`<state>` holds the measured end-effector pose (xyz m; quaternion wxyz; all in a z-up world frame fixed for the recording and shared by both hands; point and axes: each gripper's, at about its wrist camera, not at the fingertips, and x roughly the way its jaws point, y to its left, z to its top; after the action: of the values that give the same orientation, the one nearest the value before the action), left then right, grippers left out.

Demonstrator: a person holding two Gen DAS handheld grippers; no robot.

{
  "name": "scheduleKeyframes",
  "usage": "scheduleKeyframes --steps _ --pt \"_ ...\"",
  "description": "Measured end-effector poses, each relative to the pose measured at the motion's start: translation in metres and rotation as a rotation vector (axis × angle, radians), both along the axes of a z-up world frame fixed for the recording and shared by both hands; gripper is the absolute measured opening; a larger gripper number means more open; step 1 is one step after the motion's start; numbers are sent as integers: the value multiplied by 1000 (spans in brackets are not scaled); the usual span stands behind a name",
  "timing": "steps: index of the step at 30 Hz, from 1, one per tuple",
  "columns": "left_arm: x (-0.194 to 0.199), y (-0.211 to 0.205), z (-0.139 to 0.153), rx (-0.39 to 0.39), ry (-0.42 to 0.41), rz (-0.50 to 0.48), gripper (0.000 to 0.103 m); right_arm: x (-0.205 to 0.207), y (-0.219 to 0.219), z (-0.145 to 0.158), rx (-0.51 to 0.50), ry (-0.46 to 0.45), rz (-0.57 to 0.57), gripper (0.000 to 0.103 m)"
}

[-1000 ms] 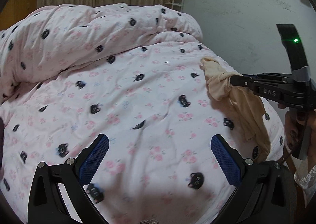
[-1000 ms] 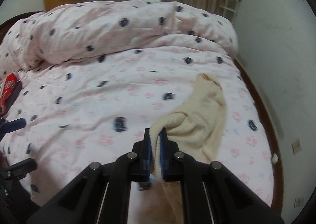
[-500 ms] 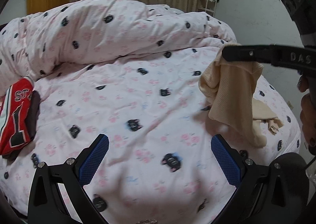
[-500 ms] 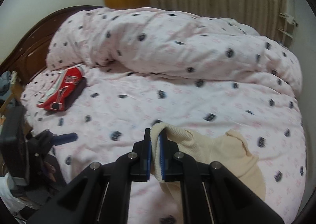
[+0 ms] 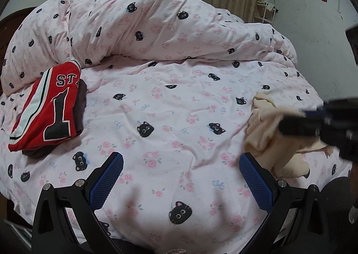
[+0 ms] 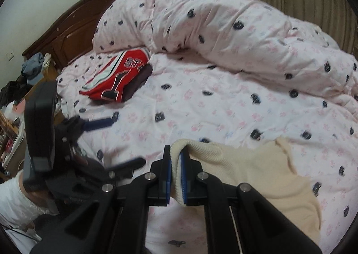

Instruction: Fold clothes

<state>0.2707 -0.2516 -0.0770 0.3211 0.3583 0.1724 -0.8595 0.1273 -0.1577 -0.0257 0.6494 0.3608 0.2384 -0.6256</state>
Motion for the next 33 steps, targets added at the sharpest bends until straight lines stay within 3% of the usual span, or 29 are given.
scheduleKeyframes --steps 11,19,20,23,24,33 --pt "-11 11 -13 16 -21 -26 103 19 49 -69 130 -66 16 8" --pt "-26 28 -23 33 -29 -67 103 6 76 -80 137 -48 -52 11" --pt "-28 31 -26 36 -31 -74 103 4 80 -80 135 -44 -61 15" --pt "-34 37 -31 48 -37 -96 103 -2 90 -81 129 -32 -89 42" --pt "-36 40 -33 52 -39 -104 103 -4 93 -81 127 -28 -99 44" --pt "-57 57 -44 63 -53 -159 103 -43 119 -72 109 -17 -219 45"
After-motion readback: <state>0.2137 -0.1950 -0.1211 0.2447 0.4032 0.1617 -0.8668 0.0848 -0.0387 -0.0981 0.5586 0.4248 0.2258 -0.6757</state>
